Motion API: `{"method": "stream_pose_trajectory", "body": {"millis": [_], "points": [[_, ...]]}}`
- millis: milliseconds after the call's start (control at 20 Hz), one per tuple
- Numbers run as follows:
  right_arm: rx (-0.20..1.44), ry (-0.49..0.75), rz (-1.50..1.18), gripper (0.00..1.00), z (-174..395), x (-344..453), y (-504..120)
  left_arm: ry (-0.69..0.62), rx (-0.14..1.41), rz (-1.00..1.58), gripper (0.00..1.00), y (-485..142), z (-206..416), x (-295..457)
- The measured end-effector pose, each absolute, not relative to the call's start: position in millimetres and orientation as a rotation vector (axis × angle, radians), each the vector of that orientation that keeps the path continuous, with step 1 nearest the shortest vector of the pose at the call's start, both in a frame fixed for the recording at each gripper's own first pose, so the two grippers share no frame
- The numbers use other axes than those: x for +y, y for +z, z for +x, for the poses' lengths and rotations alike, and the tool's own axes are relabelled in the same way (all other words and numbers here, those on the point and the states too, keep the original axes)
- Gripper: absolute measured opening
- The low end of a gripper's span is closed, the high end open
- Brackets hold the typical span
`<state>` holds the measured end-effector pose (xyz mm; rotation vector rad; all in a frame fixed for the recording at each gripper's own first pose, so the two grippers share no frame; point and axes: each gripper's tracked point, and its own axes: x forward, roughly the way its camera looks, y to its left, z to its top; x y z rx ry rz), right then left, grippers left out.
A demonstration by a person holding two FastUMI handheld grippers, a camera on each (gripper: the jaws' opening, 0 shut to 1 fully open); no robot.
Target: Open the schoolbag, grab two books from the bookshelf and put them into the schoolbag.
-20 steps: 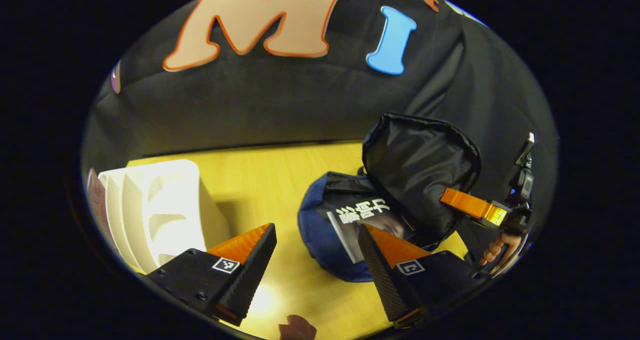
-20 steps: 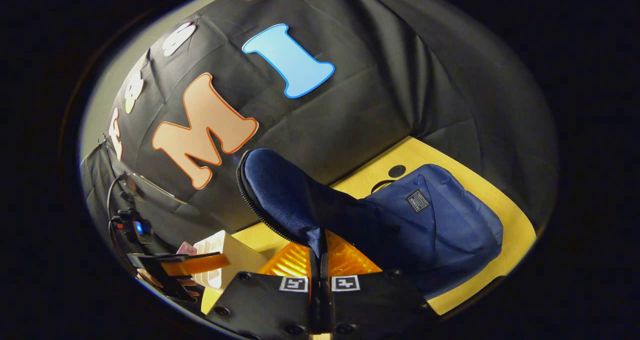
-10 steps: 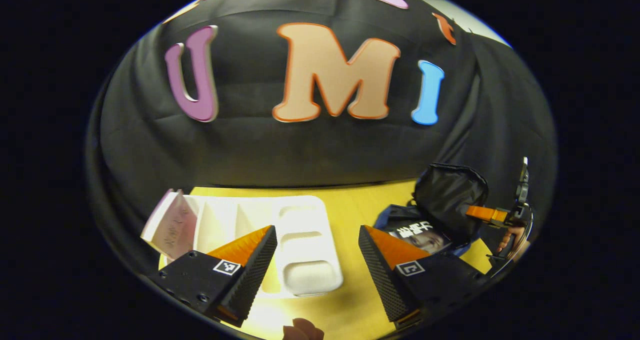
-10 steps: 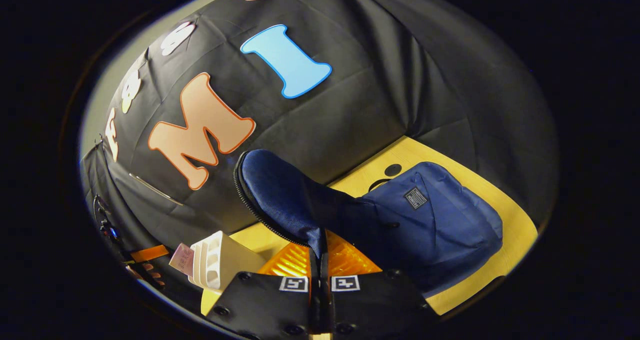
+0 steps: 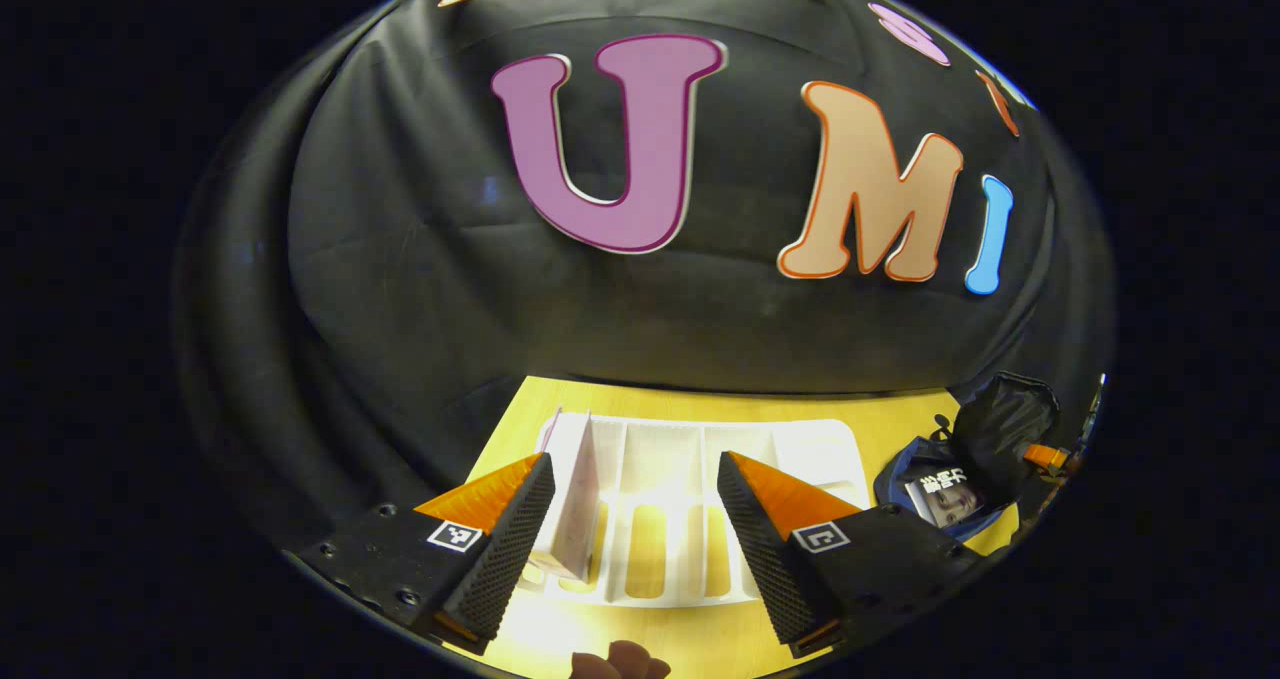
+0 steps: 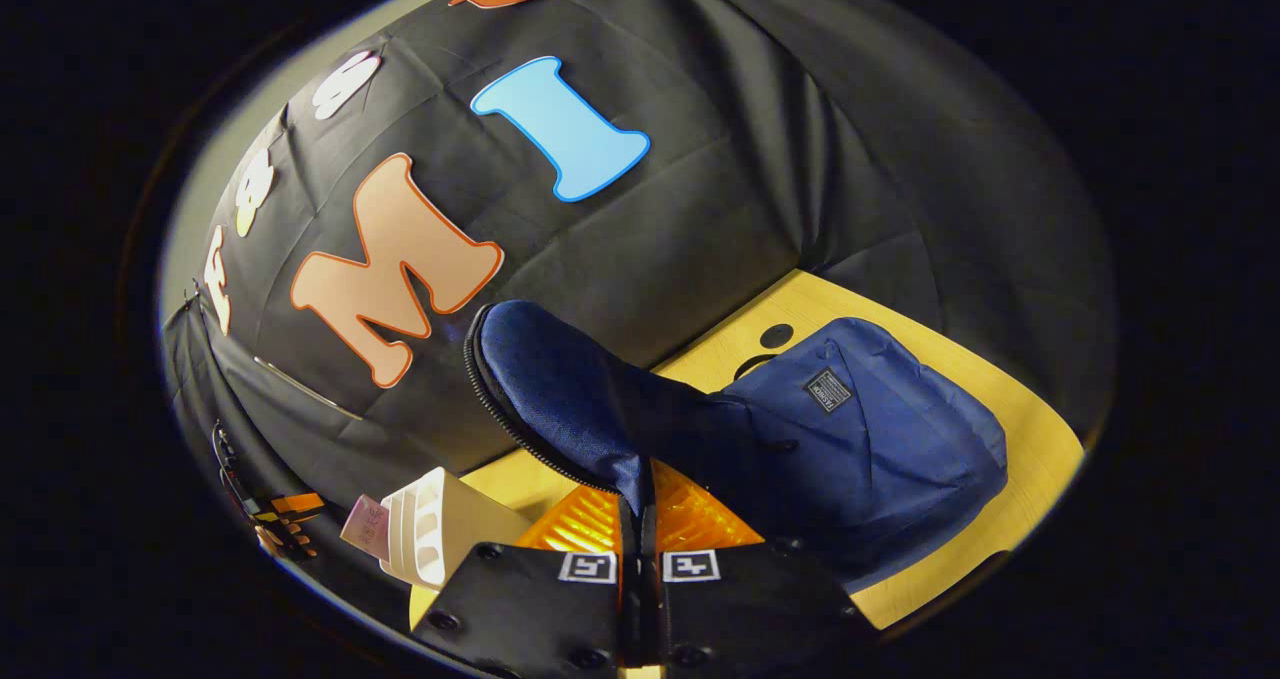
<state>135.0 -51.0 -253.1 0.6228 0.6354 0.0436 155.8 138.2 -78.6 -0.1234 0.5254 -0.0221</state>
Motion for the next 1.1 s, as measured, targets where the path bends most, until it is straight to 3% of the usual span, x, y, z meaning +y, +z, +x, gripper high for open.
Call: {"method": "stream_pose_trajectory", "body": {"millis": [550,800,950,1050,1100], "points": [[0.627,0.030,0.624,0.03,134.0,-56.1,-253.6,0.010,0.778,-0.144,0.96,-181.4,197.2,170.4],[0.624,0.023,0.629,0.03,133.4,-57.0,-253.3,-0.014,0.871,-0.119,0.89,-203.5,199.6,172.1],[0.625,0.025,0.623,0.03,133.4,-57.7,-254.1,-0.017,0.908,-0.100,0.89,-209.8,199.2,175.8],[0.625,0.025,0.625,0.03,133.0,-58.0,-253.6,-0.012,0.955,-0.073,0.83,-216.8,196.8,179.6],[0.625,0.024,0.625,0.03,133.5,-58.4,-253.6,-0.009,0.971,-0.059,0.75,-218.3,195.1,182.0]]}}
